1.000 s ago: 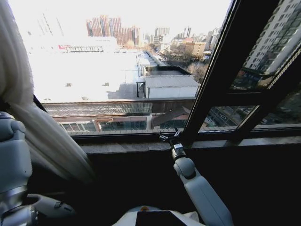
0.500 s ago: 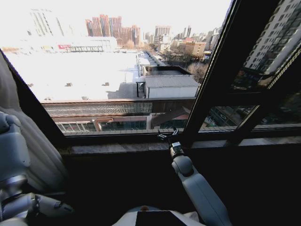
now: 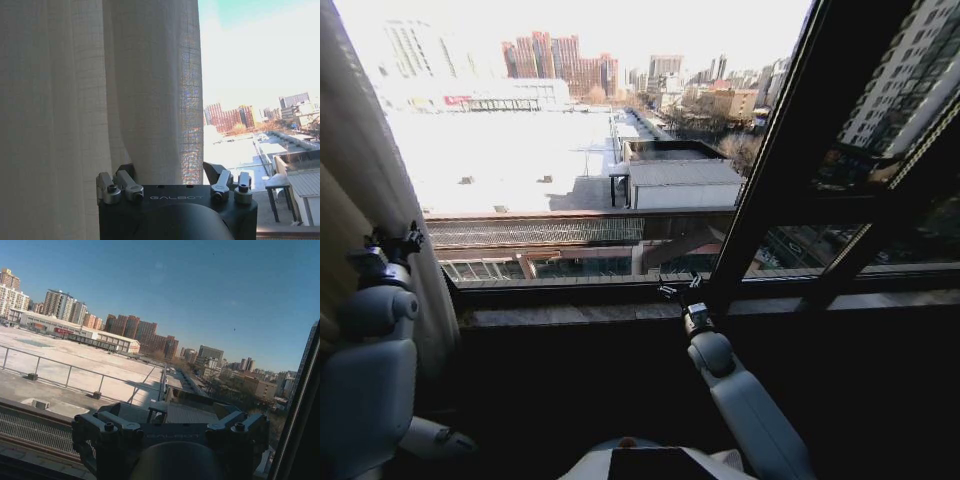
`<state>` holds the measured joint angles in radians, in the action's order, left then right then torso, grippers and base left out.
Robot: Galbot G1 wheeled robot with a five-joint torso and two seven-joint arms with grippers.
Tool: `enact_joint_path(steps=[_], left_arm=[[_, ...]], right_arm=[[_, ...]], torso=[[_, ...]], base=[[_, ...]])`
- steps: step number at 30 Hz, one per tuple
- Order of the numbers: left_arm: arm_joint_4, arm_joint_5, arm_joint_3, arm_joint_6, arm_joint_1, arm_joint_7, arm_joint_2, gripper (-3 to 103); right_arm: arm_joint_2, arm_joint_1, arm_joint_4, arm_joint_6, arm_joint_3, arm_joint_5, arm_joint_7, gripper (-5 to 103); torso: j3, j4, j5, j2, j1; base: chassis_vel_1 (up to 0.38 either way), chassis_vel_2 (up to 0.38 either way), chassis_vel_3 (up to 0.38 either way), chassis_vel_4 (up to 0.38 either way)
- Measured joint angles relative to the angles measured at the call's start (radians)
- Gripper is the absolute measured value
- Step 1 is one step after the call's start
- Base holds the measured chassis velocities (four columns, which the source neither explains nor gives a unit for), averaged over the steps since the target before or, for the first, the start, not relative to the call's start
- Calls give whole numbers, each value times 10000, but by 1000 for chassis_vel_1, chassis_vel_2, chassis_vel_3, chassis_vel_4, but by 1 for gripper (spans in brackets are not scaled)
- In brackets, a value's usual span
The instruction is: Open the curtains by pulling them apart, changing their state from closed to fully open.
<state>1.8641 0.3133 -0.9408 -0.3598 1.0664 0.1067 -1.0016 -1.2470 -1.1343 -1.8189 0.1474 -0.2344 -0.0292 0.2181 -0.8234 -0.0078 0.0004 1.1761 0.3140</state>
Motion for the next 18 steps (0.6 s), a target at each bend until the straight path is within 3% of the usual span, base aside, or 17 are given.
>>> enact_joint_path(steps=[7, 11, 12, 15, 18], left_arm=[[1249, 398, -146, -198, 1011, -320, -675, 98], [1562, 395, -213, 20, 1456, -719, -1223, 100], [1562, 395, -213, 20, 1456, -719, -1223, 100], [2134, 374, -258, 439, 2265, -1487, -1799, 100], [2409, 366, -270, 509, 2539, -1625, -1911, 100]], right_arm=[[104, 66, -230, 227, -32, -527, 233, 100], [325, 91, -569, 586, -34, -1584, 480, 100], [325, 91, -569, 586, -34, -1584, 480, 100], [526, 102, -805, 641, -368, -2062, 498, 100], [584, 105, -877, 660, -492, -2207, 495, 100]], torso=[[0, 1, 1, 0, 0], [0, 1, 0, 0, 0], [0, 1, 0, 0, 0], [-1, 1, 0, 0, 0], [-1, 1, 2, 0, 0]], base=[[0, 0, 0, 0], [0, 0, 0, 0], [0, 0, 0, 0], [0, 0, 0, 0], [0, 0, 0, 0]])
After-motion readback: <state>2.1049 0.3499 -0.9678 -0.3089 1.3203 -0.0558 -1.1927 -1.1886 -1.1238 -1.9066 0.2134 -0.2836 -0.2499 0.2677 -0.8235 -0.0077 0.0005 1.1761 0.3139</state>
